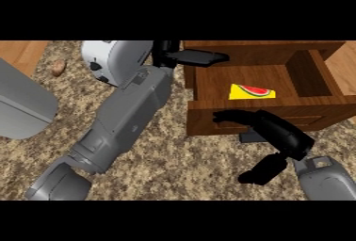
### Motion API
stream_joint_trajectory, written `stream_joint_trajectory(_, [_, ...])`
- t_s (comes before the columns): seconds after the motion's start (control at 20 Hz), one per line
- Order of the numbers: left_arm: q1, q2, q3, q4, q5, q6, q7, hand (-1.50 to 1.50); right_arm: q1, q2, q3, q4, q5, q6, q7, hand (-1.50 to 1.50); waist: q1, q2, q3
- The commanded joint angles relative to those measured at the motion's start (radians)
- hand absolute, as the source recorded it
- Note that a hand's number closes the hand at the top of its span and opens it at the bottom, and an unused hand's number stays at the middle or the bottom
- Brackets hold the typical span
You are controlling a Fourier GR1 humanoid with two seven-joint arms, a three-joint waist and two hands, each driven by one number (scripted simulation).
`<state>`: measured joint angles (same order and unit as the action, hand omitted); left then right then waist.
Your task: Pick up the cup, place it into the drawer and close the drawer
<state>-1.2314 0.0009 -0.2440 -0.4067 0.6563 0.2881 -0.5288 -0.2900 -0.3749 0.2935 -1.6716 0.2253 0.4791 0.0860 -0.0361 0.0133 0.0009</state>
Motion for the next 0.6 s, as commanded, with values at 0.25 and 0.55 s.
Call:
stream_joint_trajectory(0.25, [0.132,0.068,0.023,-0.078,0.015,-0.117,-0.011,-1.50,-0.084,0.007,0.081,0.495,0.258,-0.113,-0.258,-1.50,0.081,-0.005,0.001])
stream_joint_trajectory(0.55, [0.202,0.090,0.010,-0.166,0.003,-0.127,-0.029,-1.50,-0.300,0.118,0.008,0.883,0.304,-0.255,-0.336,1.50,0.131,0.006,0.003])
